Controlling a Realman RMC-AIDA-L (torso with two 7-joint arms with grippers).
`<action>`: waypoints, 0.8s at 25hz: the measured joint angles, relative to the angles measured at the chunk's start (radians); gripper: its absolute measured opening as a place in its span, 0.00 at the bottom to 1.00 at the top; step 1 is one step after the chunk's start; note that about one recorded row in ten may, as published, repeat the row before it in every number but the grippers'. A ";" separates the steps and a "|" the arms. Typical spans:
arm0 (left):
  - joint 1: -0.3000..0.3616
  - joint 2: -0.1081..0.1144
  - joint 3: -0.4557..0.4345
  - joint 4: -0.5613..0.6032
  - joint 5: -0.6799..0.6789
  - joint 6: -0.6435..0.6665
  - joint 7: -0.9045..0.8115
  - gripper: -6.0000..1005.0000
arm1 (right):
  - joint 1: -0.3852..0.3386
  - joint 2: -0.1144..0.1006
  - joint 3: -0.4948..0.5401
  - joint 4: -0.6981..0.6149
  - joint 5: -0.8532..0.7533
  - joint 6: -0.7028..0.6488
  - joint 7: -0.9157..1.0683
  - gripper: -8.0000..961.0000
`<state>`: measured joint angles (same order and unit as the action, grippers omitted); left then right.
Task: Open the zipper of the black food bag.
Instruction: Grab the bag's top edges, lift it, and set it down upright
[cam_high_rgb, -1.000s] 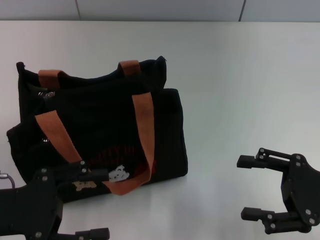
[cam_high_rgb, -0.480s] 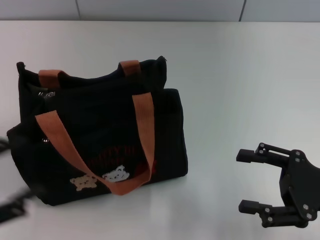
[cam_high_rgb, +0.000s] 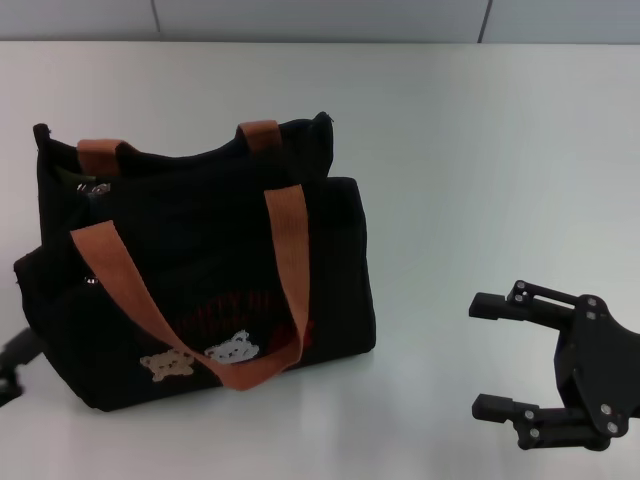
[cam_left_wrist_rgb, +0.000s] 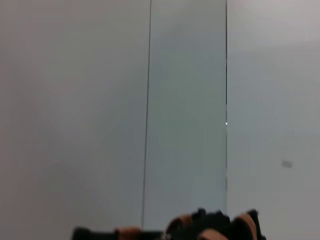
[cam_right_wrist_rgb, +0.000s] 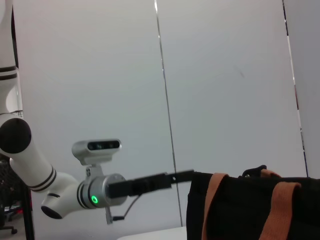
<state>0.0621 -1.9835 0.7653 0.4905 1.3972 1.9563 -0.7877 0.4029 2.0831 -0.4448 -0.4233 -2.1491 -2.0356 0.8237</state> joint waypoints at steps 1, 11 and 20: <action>-0.011 -0.003 -0.002 -0.010 0.017 -0.009 0.005 0.75 | -0.001 0.000 0.000 0.000 0.001 -0.002 0.000 0.87; -0.086 -0.038 -0.023 -0.061 0.086 -0.101 0.033 0.73 | -0.006 -0.001 0.002 -0.004 0.014 -0.010 0.007 0.87; -0.128 -0.075 -0.082 -0.106 0.142 -0.110 0.174 0.62 | -0.015 -0.003 0.002 0.000 0.098 -0.014 0.002 0.87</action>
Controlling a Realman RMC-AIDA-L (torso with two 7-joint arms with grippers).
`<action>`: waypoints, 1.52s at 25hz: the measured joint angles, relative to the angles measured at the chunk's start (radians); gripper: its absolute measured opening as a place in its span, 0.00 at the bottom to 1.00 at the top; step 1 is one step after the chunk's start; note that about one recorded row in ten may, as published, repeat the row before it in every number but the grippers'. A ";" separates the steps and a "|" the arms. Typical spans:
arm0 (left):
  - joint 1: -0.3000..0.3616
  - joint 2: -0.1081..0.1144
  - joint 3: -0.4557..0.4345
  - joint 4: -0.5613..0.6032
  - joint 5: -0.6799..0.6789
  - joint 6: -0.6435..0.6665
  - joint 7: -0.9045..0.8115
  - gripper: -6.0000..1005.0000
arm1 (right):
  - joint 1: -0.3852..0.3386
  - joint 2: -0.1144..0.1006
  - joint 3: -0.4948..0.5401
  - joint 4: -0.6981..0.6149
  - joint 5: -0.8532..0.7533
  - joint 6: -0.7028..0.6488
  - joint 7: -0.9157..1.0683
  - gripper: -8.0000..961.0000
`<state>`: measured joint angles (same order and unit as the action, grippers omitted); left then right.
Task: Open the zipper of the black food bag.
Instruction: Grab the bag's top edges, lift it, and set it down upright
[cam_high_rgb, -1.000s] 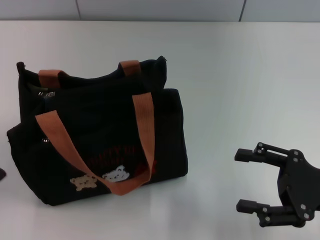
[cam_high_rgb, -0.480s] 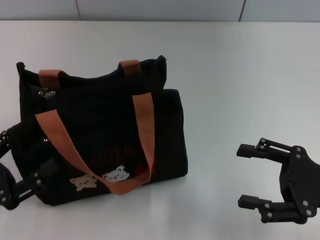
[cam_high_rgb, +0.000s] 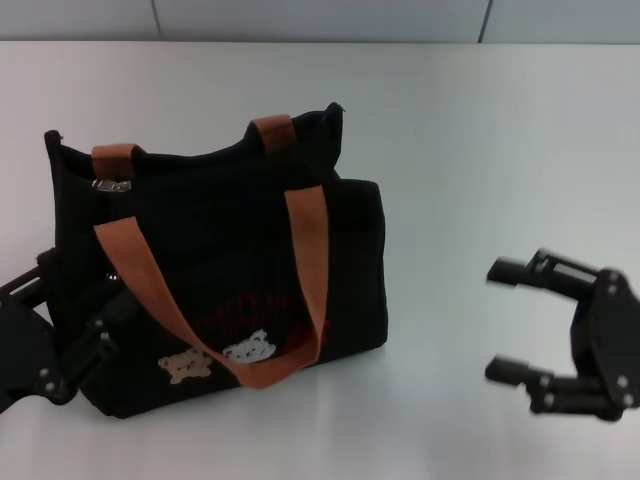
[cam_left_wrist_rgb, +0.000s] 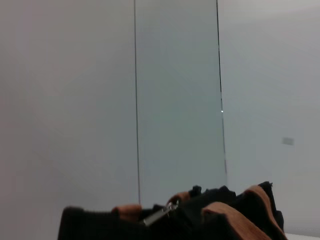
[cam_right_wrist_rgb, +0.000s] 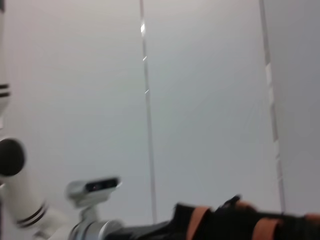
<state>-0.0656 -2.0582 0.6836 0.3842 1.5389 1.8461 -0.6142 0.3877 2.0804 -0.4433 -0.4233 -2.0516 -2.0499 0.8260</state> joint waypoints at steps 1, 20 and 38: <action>0.000 -0.005 -0.006 -0.004 -0.002 0.003 0.027 0.58 | -0.004 0.000 0.000 0.000 0.024 0.000 -0.001 0.87; -0.328 -0.013 -0.025 0.031 -0.011 0.080 0.238 0.20 | 0.146 0.008 -0.003 0.378 0.535 0.303 -0.131 0.87; -0.563 -0.022 0.080 -0.111 -0.040 0.105 0.329 0.07 | 0.125 0.011 -0.019 0.553 0.265 0.610 -0.244 0.87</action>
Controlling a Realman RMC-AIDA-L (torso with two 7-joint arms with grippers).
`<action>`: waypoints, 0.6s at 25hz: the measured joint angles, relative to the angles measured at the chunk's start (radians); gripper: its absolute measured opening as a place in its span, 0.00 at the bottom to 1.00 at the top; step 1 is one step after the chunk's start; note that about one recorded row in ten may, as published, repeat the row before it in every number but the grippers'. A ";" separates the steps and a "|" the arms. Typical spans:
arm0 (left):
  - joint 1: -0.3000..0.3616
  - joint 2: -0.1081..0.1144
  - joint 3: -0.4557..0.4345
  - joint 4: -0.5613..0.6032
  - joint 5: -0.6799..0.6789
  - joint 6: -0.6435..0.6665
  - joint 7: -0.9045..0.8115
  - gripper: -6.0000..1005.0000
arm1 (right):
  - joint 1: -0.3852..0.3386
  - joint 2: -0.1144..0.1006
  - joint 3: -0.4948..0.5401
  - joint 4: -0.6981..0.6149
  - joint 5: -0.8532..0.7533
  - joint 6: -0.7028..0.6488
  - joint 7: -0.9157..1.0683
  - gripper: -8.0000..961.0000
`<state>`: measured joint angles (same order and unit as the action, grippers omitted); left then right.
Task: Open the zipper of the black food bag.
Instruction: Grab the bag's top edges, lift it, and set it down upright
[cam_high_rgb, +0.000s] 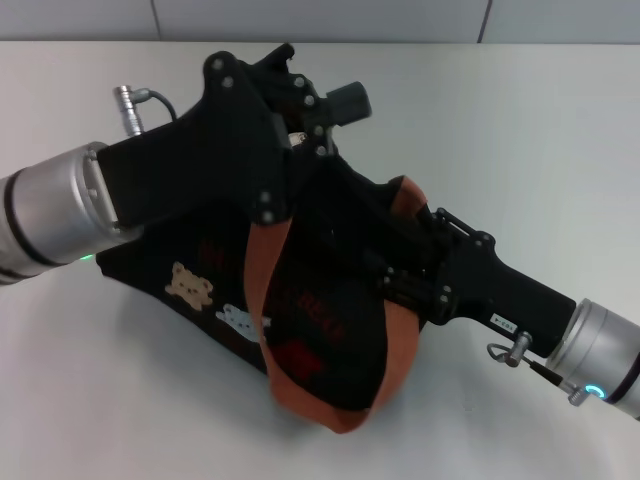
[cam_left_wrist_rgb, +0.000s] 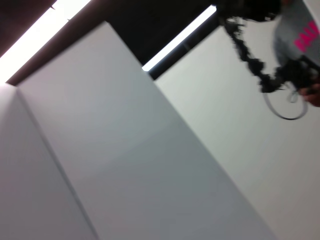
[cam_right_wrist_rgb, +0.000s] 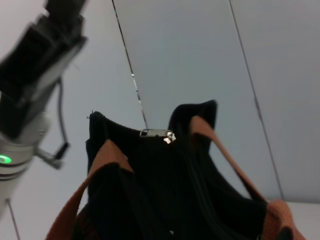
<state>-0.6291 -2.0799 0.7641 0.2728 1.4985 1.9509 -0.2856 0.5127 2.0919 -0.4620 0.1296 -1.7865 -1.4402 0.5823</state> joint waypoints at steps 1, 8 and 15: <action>0.018 0.001 -0.005 -0.001 -0.015 0.012 0.000 0.01 | 0.000 0.000 0.000 0.000 0.000 0.000 0.000 0.87; 0.220 0.015 -0.057 0.083 -0.085 0.003 -0.141 0.01 | -0.023 0.000 0.004 -0.010 0.003 0.048 -0.017 0.87; 0.424 0.029 -0.103 0.202 -0.035 -0.073 -0.362 0.09 | -0.027 0.000 0.004 -0.006 0.005 0.063 -0.044 0.87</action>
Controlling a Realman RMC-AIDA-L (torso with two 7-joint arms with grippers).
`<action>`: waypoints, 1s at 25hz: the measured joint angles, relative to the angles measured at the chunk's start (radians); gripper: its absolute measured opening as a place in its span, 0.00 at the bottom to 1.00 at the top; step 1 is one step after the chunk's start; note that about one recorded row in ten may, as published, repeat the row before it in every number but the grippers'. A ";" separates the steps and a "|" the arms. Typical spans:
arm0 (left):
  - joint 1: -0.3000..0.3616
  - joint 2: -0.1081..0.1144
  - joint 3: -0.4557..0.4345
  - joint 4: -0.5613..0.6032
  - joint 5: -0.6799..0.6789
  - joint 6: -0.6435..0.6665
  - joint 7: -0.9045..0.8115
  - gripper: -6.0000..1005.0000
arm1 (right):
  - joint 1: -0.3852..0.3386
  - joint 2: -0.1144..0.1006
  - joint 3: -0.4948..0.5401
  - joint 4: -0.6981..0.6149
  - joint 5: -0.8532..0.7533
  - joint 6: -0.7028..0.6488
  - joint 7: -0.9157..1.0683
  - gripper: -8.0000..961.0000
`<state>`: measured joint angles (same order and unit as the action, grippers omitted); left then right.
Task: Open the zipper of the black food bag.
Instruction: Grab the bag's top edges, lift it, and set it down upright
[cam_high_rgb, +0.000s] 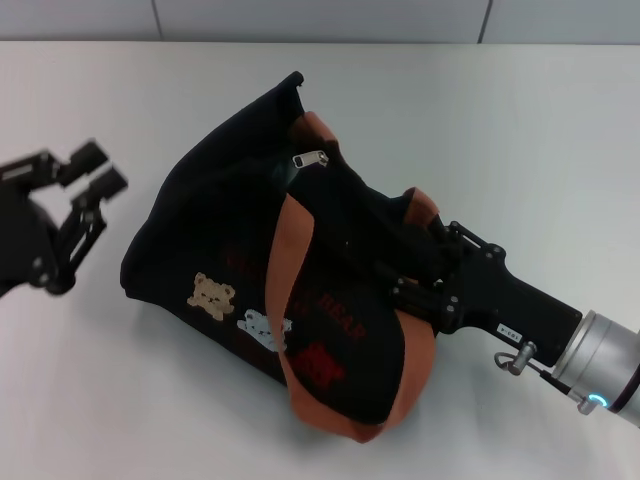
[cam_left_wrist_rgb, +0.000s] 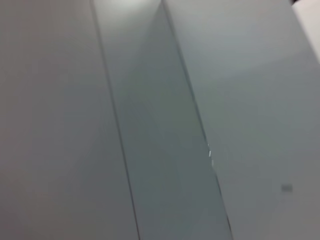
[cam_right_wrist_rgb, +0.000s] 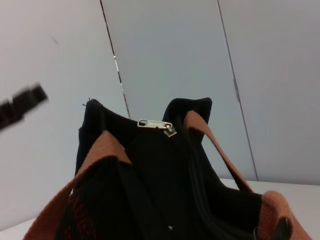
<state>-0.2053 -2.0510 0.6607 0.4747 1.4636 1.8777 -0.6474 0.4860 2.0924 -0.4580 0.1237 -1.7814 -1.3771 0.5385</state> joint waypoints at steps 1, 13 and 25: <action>0.013 0.000 0.001 0.009 0.026 -0.020 -0.010 0.10 | 0.002 0.000 0.000 0.001 0.000 -0.001 0.000 0.87; -0.059 -0.023 0.019 -0.012 0.151 -0.175 0.034 0.39 | -0.004 -0.002 -0.001 0.001 -0.001 -0.041 0.000 0.87; -0.084 -0.016 0.019 -0.020 0.238 -0.232 0.050 0.68 | -0.017 -0.004 -0.001 -0.003 -0.003 -0.093 0.001 0.87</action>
<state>-0.2890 -2.0666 0.6792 0.4548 1.7019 1.6458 -0.5974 0.4693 2.0883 -0.4587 0.1208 -1.7844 -1.4699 0.5394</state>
